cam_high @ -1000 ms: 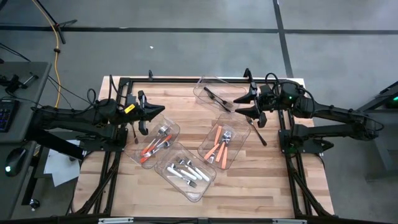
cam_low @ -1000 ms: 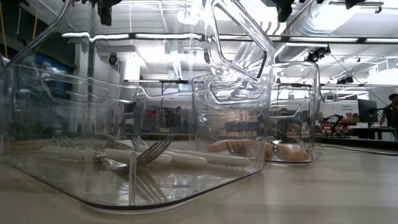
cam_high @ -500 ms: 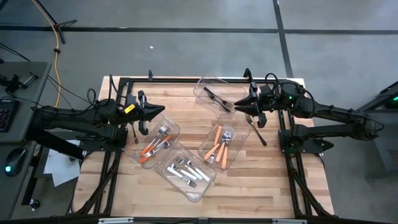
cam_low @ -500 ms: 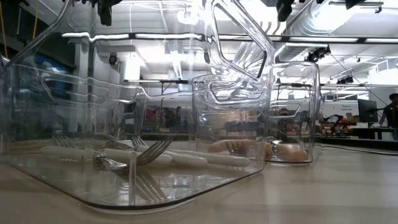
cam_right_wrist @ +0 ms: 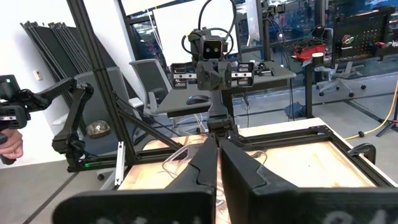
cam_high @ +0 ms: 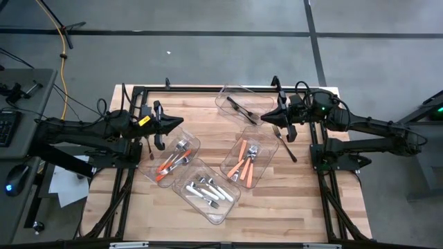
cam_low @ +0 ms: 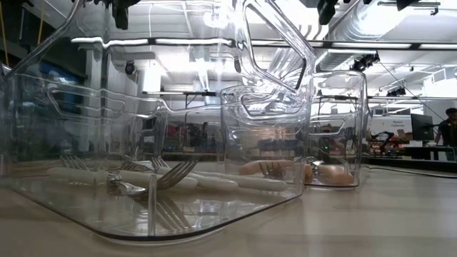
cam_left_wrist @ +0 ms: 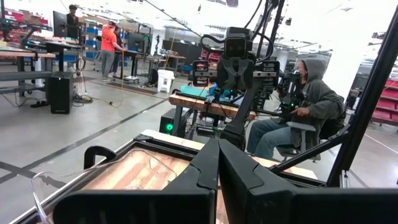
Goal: Sort silverware by color (type)
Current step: Put the black fork into the top transparent bin
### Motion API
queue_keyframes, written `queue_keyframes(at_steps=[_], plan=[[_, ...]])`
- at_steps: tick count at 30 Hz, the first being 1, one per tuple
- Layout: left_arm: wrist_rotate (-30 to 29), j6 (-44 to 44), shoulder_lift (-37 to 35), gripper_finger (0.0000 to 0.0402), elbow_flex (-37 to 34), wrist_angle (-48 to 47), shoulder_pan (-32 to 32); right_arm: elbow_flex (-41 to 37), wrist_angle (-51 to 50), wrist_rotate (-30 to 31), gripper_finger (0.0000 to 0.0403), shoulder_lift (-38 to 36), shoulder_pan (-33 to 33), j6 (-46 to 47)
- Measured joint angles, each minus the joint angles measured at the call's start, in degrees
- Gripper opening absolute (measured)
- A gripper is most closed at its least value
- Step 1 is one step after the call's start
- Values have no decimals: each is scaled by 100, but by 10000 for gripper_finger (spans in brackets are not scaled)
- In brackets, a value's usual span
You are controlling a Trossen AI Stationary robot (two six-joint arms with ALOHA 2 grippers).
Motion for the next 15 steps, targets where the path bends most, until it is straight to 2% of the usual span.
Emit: queue_keyframes(at_steps=[15], plan=[[2, 0, 0, 0, -1, -5, 2, 0, 0, 0, 0, 0, 0, -2]])
